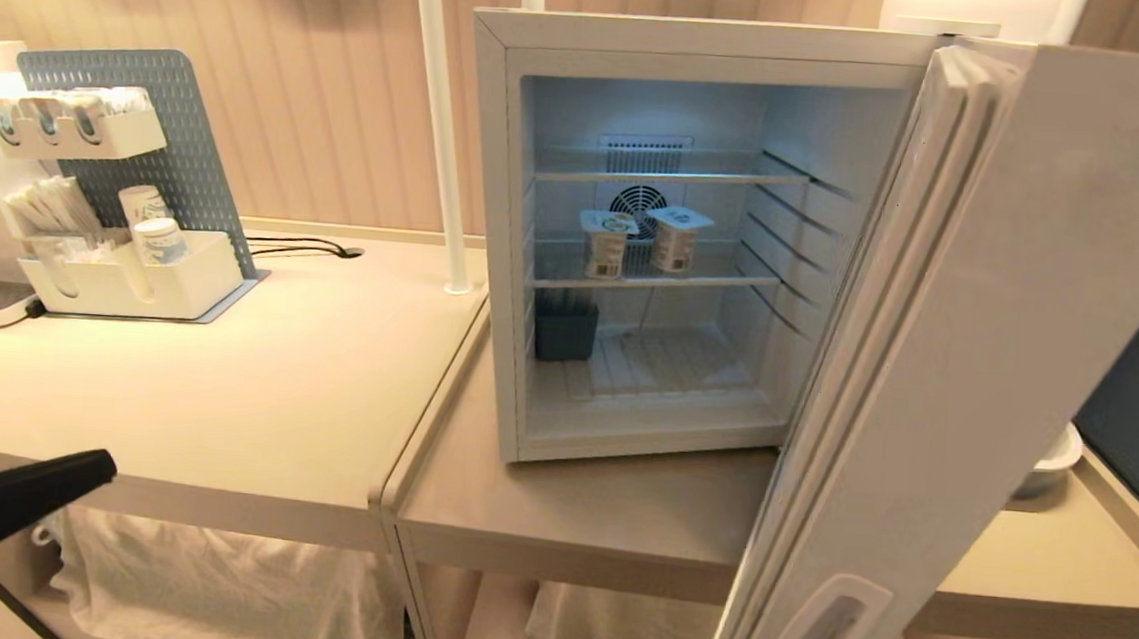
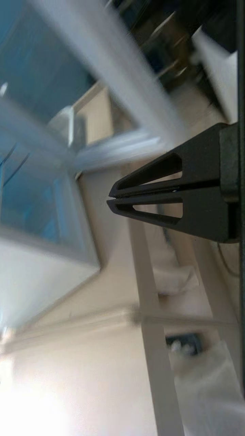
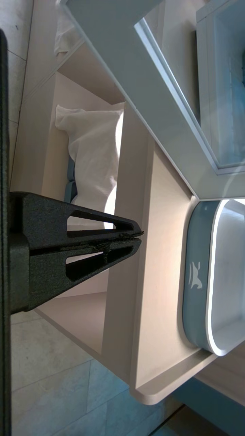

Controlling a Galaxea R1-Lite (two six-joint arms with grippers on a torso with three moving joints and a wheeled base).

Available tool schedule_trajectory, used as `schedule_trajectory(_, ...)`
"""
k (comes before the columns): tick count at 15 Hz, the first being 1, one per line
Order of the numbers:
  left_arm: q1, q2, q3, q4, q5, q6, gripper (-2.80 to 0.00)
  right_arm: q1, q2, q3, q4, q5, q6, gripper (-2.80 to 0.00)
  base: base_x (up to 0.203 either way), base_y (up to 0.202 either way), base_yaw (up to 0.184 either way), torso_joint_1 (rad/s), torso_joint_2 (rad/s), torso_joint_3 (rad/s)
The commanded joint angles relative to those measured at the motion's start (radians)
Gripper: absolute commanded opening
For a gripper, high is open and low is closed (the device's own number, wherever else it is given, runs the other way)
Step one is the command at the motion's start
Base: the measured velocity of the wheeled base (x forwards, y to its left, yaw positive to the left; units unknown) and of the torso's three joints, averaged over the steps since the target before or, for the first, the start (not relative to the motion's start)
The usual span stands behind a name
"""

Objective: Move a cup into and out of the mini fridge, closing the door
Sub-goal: Open the freezer door

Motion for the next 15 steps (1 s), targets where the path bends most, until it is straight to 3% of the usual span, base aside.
schedule_trajectory(1, -0.026, 0.048, -0.001, -0.008, -0.178, -0.001, -2.8, 0.001, 0.002, 0.0, 0.002, 0.0, -0.002, -2.8, 0.0, 0.0, 0.0, 0.0, 0.0, 0.0)
schedule_trajectory(4, -0.038, 0.294, -0.074, -0.059, -0.388, 0.001, -2.8, 0.0, 0.002, 0.0, 0.002, 0.0, -0.001, -2.8, 0.0, 0.0, 0.0, 0.0, 0.0, 0.0)
schedule_trajectory(7, -0.076, 0.542, -0.189, -0.151, -0.477, 0.008, -2.8, 0.0, 0.002, 0.0, 0.002, 0.0, -0.001, -2.8, 0.0, 0.0, 0.0, 0.0, 0.0, 0.0)
schedule_trajectory(8, -0.086, 0.62, -0.21, -0.202, -0.492, 0.023, 0.0, 0.001, 0.002, 0.0, 0.002, 0.0, -0.001, -2.8, 0.0, 0.0, 0.0, 0.0, 0.0, 0.0)
schedule_trajectory(10, -0.127, 0.754, -0.217, -0.325, -0.508, 0.071, 0.0, 0.0, 0.002, 0.0, 0.001, 0.0, -0.001, -2.8, 0.0, 0.0, 0.0, 0.0, 0.0, 0.0)
schedule_trajectory(12, -0.221, 0.846, -0.186, -0.472, -0.505, 0.138, 0.0, 0.0, 0.002, 0.0, 0.002, 0.0, -0.001, -2.8, 0.001, 0.058, -0.008, 0.001, 0.0, 0.004)
schedule_trajectory(15, -0.362, 0.918, -0.223, -0.524, -0.466, 0.152, 0.0, 0.0, 0.001, 0.0, 0.0, 0.0, -0.001, -2.8, 0.0, 0.0, 0.0, 0.0, 0.0, 0.0)
